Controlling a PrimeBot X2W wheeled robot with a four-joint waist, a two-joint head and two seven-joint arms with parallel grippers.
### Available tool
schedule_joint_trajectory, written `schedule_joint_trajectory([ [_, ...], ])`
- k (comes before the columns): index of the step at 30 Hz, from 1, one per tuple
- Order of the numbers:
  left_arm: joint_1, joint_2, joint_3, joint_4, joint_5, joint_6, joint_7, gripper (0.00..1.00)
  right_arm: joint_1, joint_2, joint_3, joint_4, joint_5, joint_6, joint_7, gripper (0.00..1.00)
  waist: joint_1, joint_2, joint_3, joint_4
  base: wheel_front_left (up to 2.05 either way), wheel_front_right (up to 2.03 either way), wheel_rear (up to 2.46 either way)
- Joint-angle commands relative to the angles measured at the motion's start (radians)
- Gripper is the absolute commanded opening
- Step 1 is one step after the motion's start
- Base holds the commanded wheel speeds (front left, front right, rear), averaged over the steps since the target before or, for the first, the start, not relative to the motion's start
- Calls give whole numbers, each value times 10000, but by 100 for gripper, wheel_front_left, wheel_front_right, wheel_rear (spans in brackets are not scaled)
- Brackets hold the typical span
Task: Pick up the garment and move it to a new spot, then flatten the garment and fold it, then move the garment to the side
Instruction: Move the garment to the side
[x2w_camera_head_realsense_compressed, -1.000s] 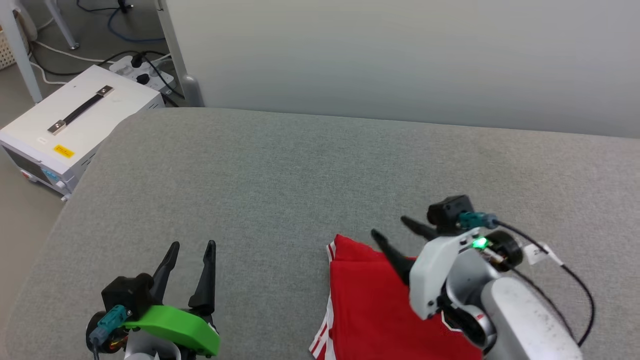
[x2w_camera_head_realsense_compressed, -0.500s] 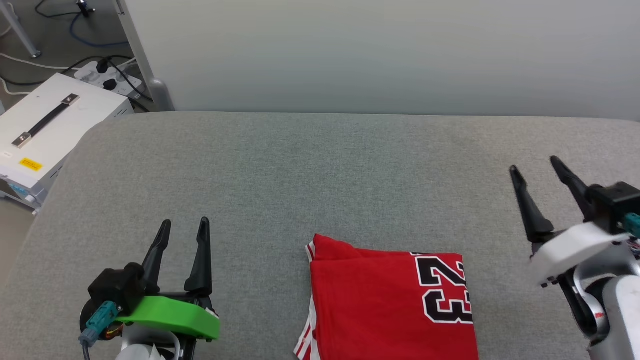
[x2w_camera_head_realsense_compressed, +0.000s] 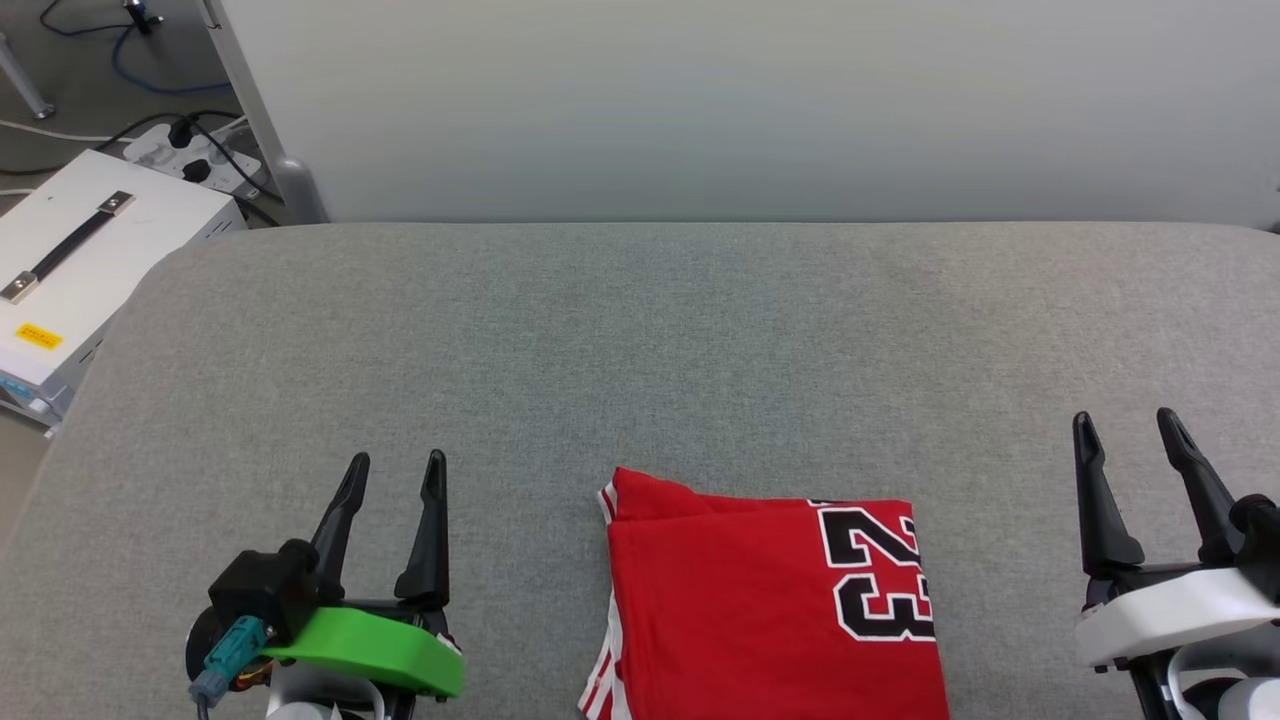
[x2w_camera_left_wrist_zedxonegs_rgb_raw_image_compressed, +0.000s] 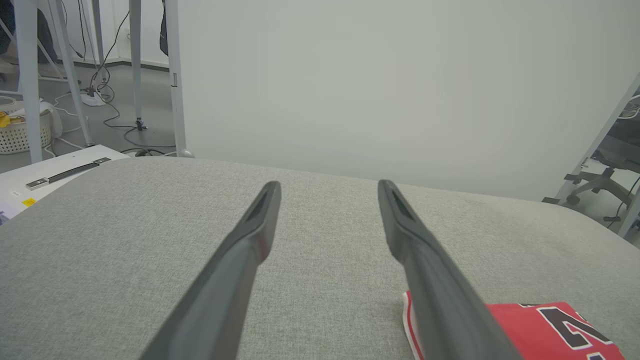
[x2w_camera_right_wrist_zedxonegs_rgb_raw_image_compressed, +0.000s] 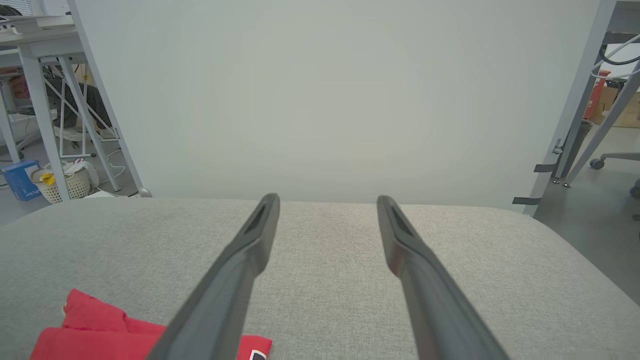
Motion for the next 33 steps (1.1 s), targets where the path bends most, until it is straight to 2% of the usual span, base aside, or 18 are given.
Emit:
schedule_joint_trajectory([
  [1,178,-60,30,23,111,-66,-57,100,122,76,4,-64,-82,-7,-80,100,0,120,-7,2,0,0,0],
  [7,154,-99,-20,8,194,-92,-57,100,138,176,123,61,-53,-7,-62,100,0,120,26,46,0,0,0],
  [12,102,13,-151,-9,156,-98,-57,100,118,239,98,164,425,-7,631,100,0,120,106,146,0,0,0],
  [14,51,90,-257,-18,103,-99,-57,100,249,121,354,249,528,-7,2012,100,0,120,230,265,0,0,0],
  [21,-104,176,-332,-99,98,-100,-57,100,332,211,787,-21,903,-7,4981,100,0,120,667,513,0,0,0],
  [25,-290,172,-442,-87,109,-100,-57,100,401,430,660,14,976,-7,6762,100,0,120,942,765,0,0,0],
  [29,-461,165,-583,-37,127,-101,-57,100,279,609,391,140,836,-7,7673,100,0,120,1205,1047,0,0,0],
  [33,-579,182,-609,19,106,-101,-57,100,106,696,191,499,654,-7,8025,100,0,120,1386,1278,0,0,0],
])
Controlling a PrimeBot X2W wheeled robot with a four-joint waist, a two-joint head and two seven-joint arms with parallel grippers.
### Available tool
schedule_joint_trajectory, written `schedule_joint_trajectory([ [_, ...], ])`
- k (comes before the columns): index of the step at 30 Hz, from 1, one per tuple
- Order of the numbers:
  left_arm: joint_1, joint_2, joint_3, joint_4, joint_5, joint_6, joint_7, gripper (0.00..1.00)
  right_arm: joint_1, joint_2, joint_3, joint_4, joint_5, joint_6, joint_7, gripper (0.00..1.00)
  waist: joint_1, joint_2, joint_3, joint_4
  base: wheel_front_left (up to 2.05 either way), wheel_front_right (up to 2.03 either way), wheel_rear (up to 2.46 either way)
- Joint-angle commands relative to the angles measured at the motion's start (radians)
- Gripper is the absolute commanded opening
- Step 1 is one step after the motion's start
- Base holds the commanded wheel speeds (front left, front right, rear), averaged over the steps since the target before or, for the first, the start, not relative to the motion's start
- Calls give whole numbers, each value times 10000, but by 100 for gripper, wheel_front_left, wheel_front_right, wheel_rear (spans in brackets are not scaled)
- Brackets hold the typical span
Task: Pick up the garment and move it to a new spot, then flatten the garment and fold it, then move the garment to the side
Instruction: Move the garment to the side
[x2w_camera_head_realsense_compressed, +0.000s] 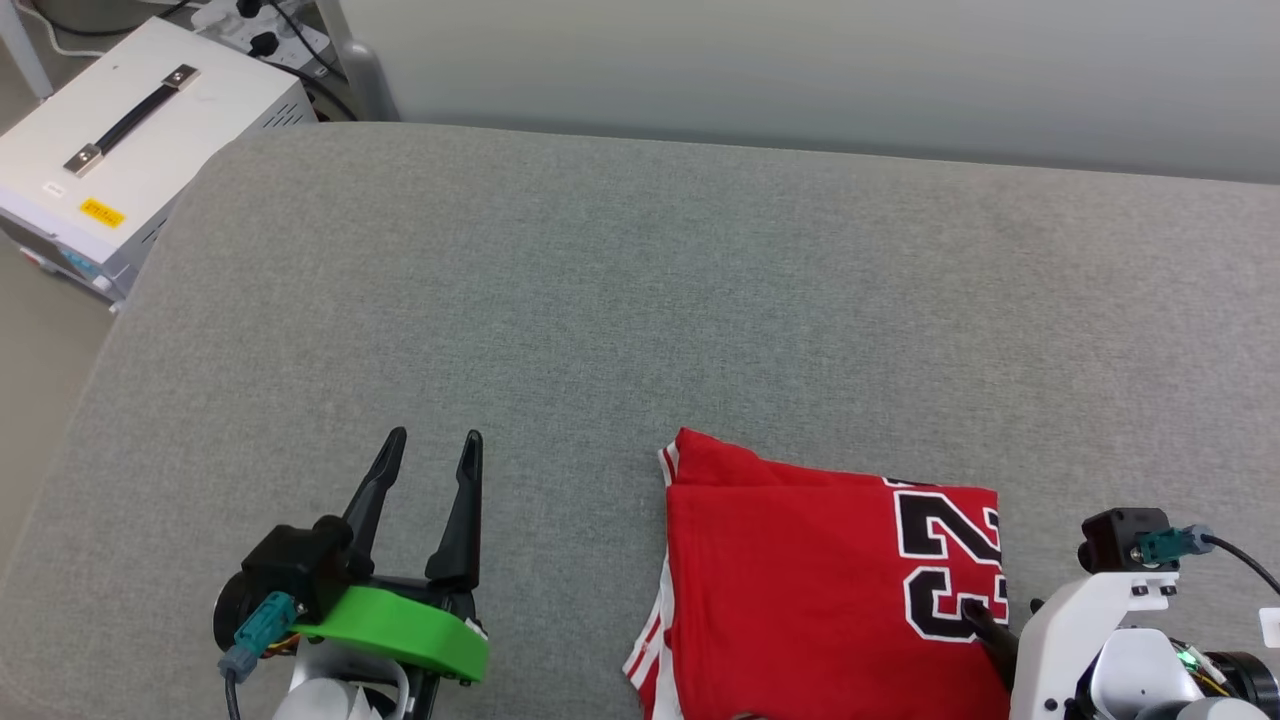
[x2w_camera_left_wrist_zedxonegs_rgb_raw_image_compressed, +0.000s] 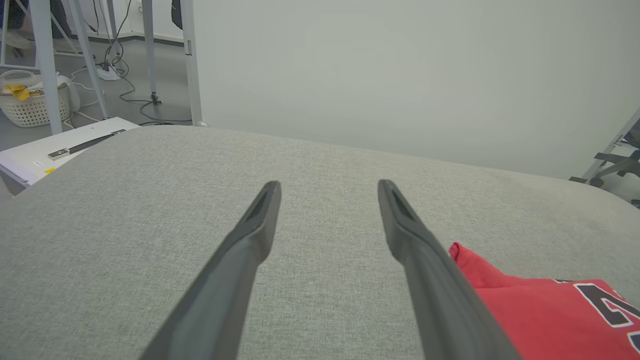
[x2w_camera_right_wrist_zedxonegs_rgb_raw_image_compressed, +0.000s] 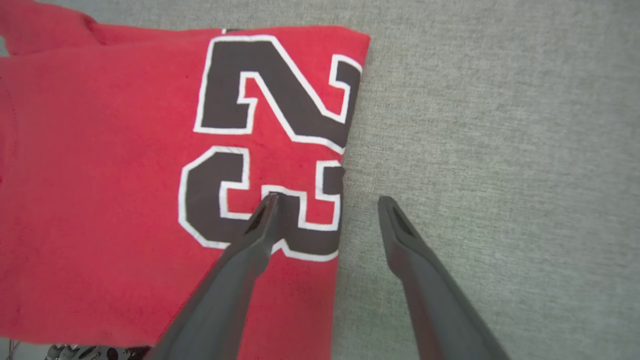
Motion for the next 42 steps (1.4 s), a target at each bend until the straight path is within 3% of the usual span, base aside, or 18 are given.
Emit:
schedule_joint_trajectory([
  [1,-200,67,24,26,59,-30,-57,100,-139,38,-30,139,-110,-6,75,100,0,120,230,251,0,0,0],
  [10,-380,73,-49,84,44,-30,-57,100,-366,67,448,1228,-16,-6,152,100,0,120,502,518,0,0,0],
  [11,-395,76,-65,96,44,-30,-57,100,-374,67,552,1355,-37,-6,192,58,0,120,521,527,0,0,0],
  [12,-416,81,-86,109,42,-30,-57,100,-387,67,706,1486,-144,-6,235,0,0,120,545,536,0,0,0],
  [19,-453,134,-201,183,98,-30,-57,100,-682,27,1024,1702,-613,-6,-58,0,0,120,485,414,0,0,0],
  [25,-344,124,-558,210,278,-30,-57,100,-1109,-582,1479,1294,-1002,-6,-429,0,0,120,274,-52,0,0,0],
  [29,-284,101,-656,174,298,-30,-57,100,-1446,-1447,2111,823,-1219,-6,-373,0,0,120,198,-580,0,0,0],
  [35,-346,121,-818,42,346,-30,-57,100,-2088,-3253,2989,66,-1350,-6,-84,0,0,120,402,-1641,0,0,0],
  [42,-744,176,-1322,-427,570,-30,-57,100,-2891,-5243,3197,-271,-1227,-6,38,0,0,120,1334,-2865,0,0,0],
])
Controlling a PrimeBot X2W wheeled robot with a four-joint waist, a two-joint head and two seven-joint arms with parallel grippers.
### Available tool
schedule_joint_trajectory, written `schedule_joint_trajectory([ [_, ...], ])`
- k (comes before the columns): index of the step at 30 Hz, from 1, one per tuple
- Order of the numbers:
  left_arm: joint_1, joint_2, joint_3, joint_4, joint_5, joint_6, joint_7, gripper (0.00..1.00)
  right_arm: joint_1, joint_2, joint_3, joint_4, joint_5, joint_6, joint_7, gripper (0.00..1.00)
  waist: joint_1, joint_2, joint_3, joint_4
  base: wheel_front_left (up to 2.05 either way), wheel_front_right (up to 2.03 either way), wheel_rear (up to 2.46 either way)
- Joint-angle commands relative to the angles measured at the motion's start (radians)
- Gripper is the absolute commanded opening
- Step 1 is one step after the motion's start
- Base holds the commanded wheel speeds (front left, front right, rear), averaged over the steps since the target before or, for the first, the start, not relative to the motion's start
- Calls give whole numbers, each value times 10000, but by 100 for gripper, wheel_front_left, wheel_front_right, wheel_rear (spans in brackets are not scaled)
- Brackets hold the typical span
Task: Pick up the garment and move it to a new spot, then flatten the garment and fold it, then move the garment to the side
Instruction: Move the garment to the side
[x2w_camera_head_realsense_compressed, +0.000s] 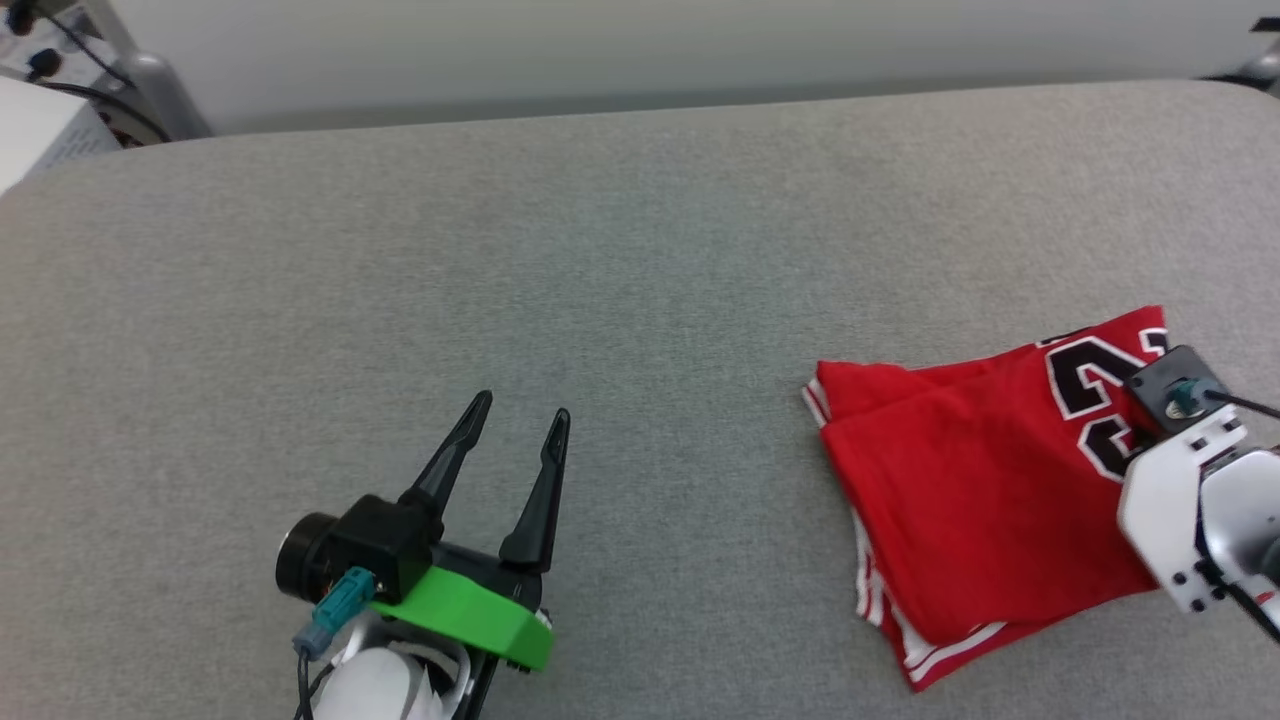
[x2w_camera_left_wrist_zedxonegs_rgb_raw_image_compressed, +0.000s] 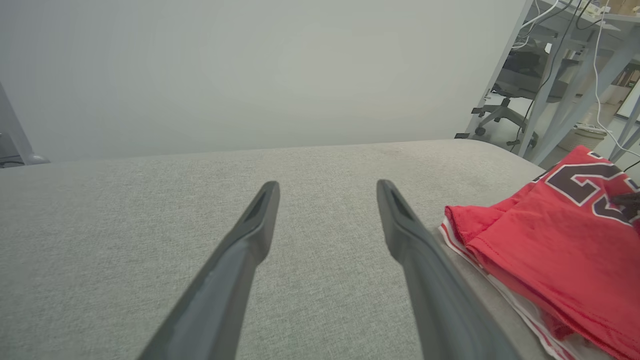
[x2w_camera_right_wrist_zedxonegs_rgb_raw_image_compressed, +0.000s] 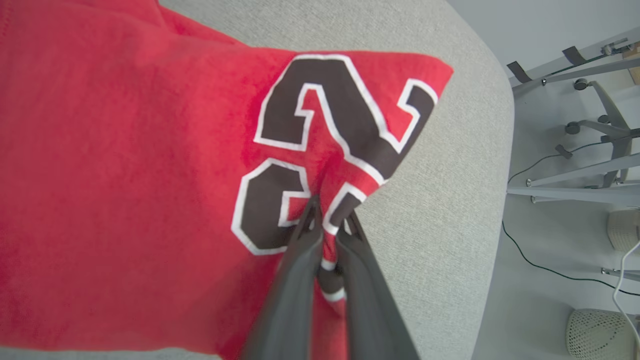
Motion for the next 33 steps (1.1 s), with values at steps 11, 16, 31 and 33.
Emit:
schedule_joint_trajectory([
  [11,-1415,876,-650,-1128,301,-31,-57,100,-1493,-1908,-1344,2438,219,-11,-1765,0,0,119,2899,-1991,0,0,0],
  [16,-1769,1322,-693,-1610,285,-31,60,100,-2237,-1967,-1997,3979,177,-11,-3113,0,0,119,3514,-2027,0,0,0],
  [31,-1978,2039,-287,-3308,299,160,729,100,-4022,-1675,-3859,7555,-1008,-11,-5642,0,0,119,4649,-1398,0,0,0],
  [33,-1939,2097,-257,-3408,291,185,771,100,-4187,-1565,-3956,7796,-1130,-11,-5798,0,0,119,4706,-1369,0,0,0],
])
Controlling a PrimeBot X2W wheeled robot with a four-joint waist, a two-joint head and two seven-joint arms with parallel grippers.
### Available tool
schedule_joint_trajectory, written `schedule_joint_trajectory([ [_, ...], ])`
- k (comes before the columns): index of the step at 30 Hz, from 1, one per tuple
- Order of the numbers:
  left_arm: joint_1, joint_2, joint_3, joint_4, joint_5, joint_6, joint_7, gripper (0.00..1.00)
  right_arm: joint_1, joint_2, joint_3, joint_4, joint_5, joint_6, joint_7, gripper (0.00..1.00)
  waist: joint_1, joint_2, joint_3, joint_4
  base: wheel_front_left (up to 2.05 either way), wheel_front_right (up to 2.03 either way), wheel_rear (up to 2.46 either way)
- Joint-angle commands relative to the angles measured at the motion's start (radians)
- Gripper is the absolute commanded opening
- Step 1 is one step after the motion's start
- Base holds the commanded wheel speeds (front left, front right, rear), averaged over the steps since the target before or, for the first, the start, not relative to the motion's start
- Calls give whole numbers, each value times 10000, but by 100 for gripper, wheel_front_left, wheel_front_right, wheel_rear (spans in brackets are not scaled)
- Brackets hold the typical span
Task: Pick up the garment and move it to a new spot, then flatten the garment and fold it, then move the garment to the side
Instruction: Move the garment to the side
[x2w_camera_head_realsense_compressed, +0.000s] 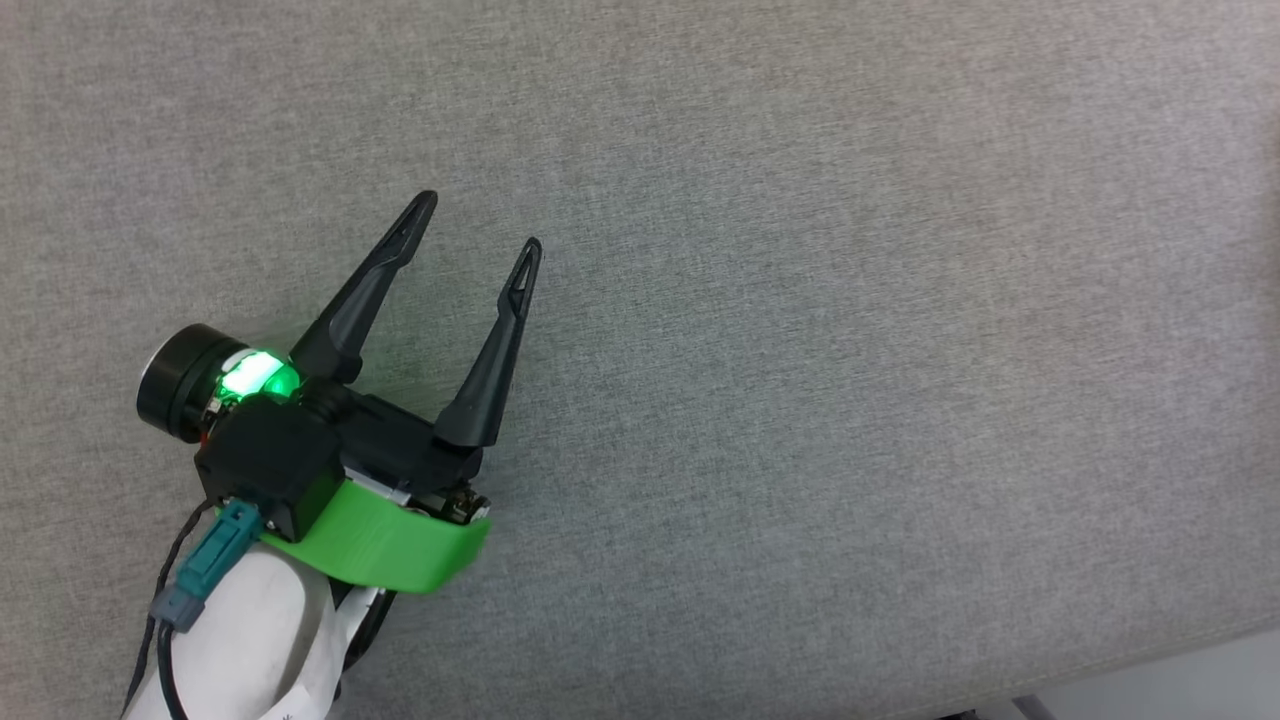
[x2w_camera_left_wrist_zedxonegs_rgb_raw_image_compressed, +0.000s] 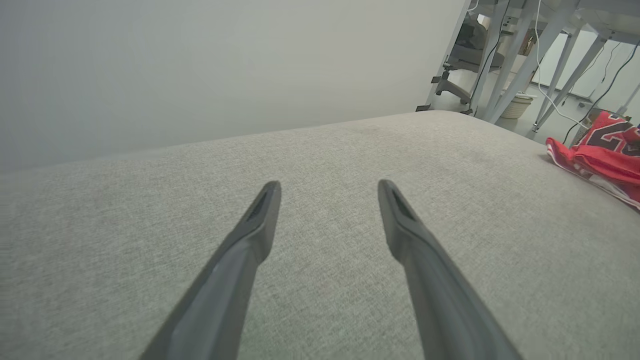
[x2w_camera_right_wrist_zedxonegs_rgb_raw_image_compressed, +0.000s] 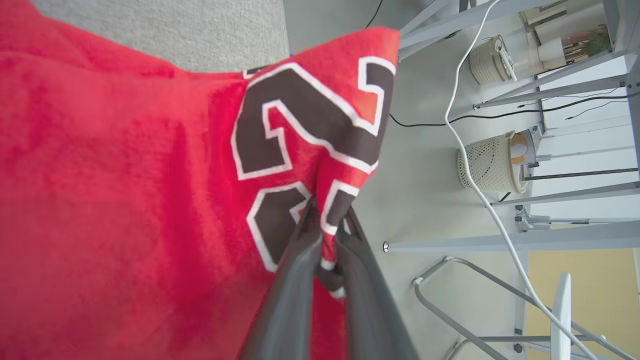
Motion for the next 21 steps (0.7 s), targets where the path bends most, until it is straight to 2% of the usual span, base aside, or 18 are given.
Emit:
schedule_joint_trajectory([
  [1,-61,120,58,-95,114,73,57,100,-268,122,-96,166,-89,-15,-114,0,-1,120,135,113,0,0,0],
  [5,6,116,121,-32,143,222,4,100,-459,346,-250,677,-266,-15,-191,0,-1,120,31,137,0,0,0],
  [6,17,96,102,7,131,226,-21,100,-497,358,-338,769,-317,-15,-232,24,-1,120,-32,140,0,0,0],
  [7,28,65,67,53,106,222,-65,100,-529,358,-423,856,-419,-15,-289,100,-1,120,-119,139,0,0,0],
  [14,82,-208,-93,635,-118,197,-391,100,-689,224,-521,971,-852,-15,-620,100,-1,120,-950,165,0,0,0],
  [21,449,-776,145,1629,-878,205,-690,100,-649,328,-190,-105,-502,-15,-1173,100,-1,120,-2315,358,0,0,0],
])
